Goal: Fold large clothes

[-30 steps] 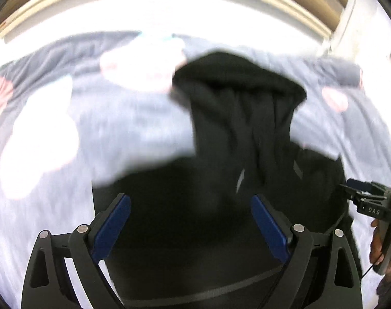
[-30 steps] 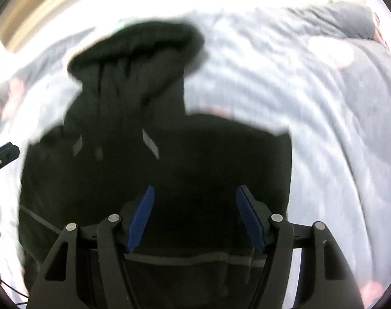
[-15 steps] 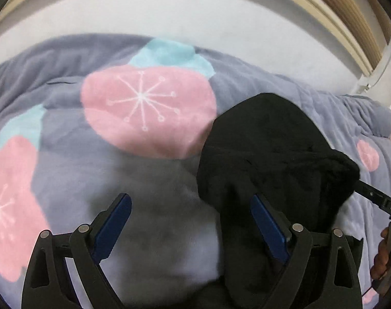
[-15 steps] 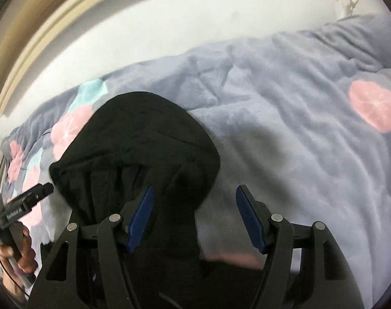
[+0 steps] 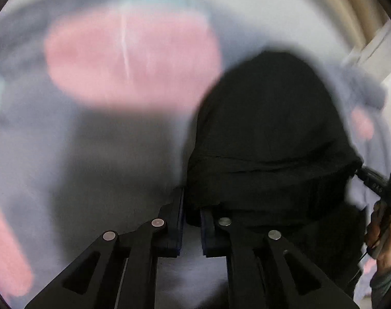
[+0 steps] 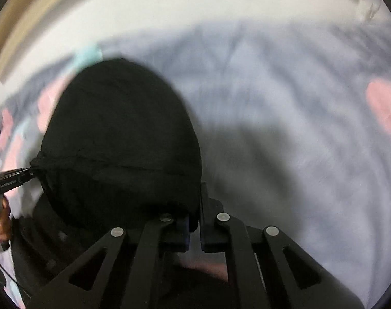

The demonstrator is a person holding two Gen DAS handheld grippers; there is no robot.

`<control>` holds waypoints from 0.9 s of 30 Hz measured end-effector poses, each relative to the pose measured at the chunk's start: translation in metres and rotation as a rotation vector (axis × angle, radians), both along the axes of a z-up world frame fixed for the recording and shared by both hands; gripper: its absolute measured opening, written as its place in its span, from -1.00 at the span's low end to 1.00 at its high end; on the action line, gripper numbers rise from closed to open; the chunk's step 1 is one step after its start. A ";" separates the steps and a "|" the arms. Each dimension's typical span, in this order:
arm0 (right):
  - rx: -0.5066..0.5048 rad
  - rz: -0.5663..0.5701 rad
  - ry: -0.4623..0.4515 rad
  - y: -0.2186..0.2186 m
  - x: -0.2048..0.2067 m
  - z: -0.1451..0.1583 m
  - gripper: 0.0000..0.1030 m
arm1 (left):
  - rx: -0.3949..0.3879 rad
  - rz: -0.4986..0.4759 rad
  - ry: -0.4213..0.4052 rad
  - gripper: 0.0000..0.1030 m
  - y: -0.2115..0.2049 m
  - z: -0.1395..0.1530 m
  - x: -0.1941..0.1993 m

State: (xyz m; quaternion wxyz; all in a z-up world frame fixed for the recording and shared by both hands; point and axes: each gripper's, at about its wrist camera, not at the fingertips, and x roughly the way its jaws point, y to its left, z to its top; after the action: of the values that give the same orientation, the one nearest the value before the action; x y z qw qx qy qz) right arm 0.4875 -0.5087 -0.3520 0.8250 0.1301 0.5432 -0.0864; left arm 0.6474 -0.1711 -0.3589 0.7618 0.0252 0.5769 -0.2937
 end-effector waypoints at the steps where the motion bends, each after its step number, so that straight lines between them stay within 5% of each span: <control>1: 0.003 -0.004 0.011 0.000 0.001 -0.006 -0.88 | -0.002 0.001 -0.012 -0.74 -0.001 -0.003 0.000; 4: 0.005 -0.007 0.014 -0.002 0.001 0.004 -0.76 | -0.001 0.002 -0.033 -0.66 -0.001 0.008 0.001; 8: -0.004 0.036 -0.012 -0.004 -0.015 0.035 -0.64 | 0.031 -0.041 -0.171 -0.41 0.014 0.041 -0.024; 10: -0.006 0.054 -0.044 -0.003 -0.029 0.055 -0.07 | 0.022 -0.045 -0.231 -0.33 0.024 0.061 -0.035; 11: -0.005 0.058 -0.066 -0.002 -0.034 0.064 0.01 | 0.003 -0.044 -0.265 -0.32 0.030 0.074 -0.040; 18: -0.043 0.111 -0.187 0.033 0.008 0.120 0.04 | -0.124 -0.022 -0.374 -0.11 0.006 0.143 -0.033; 21: -0.040 0.139 -0.174 0.044 0.040 0.104 0.04 | -0.117 -0.088 -0.314 -0.09 -0.040 0.128 -0.022; 27: -0.017 0.218 0.037 0.053 0.047 0.013 0.03 | -0.016 -0.207 -0.135 -0.10 -0.072 0.044 -0.024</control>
State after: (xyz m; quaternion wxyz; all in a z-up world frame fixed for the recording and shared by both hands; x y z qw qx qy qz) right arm 0.5344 -0.4558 -0.3386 0.8203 0.0618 0.5686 -0.0033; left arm 0.6230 -0.2431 -0.3148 0.7647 0.0984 0.5161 -0.3730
